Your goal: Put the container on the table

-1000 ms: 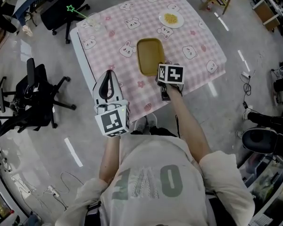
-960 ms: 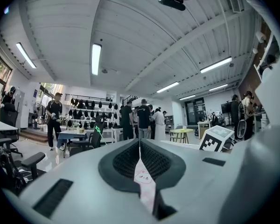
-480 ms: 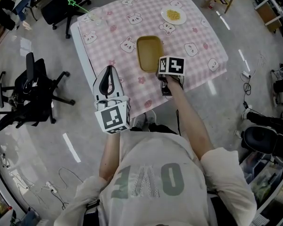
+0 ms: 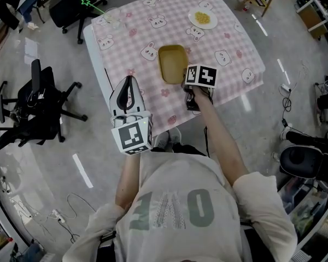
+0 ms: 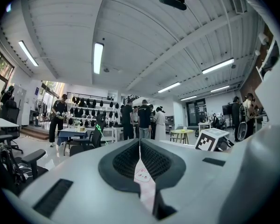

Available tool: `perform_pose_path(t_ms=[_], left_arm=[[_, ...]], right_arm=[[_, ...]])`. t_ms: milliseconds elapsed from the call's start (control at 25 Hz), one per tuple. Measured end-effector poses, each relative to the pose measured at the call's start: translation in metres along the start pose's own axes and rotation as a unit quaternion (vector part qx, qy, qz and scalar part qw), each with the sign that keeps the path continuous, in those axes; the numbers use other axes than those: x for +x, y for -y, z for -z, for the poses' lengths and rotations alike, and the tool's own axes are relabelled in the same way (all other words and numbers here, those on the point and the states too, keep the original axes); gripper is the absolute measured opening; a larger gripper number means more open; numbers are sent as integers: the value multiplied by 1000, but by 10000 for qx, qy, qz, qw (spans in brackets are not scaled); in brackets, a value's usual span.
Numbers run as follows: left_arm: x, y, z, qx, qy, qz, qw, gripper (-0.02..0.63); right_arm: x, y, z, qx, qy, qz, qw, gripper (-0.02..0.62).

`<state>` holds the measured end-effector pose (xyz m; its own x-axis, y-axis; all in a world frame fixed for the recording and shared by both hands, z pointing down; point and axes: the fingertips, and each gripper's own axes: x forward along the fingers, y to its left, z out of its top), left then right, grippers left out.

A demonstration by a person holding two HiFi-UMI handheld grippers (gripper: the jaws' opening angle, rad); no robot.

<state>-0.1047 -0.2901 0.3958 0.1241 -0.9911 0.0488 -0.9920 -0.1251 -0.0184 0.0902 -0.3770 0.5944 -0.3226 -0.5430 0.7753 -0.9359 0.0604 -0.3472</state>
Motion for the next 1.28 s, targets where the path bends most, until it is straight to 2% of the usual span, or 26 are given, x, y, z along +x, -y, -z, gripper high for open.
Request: perform_pose_path(t_ms=[120,240,440,600,720,960,1280], left_arm=[[-1,0,-1,1,8,-4,10000,31],[-4,-2,-1,6,17,-10,10000,31],[-3,-2,-3,-7,42,-11,10000,31],[-3,2,-6,13,83,40,10000,31],[-4,4,-9,43,104,89,9999,31],[-2,6,-24,71,231,149,9996,31],[-3,15,-46,63,455,260,9986,31]], right_arm=[[-2,-1,-1,7,51,-8,10000,49],[-5,-4,-3,-22,97,-42,9999,109],[-13,-8,-19,-171,273,-59,9995,110],[-30,-14,-47,-542,672,8,9963,110],[-54,-28,-74,-735,1203,-106,9900,110],[-120,-61,-109,-1247,2479,-381,9600,108],[-200,-82,-104,-1628,3807,-444,9092,46]])
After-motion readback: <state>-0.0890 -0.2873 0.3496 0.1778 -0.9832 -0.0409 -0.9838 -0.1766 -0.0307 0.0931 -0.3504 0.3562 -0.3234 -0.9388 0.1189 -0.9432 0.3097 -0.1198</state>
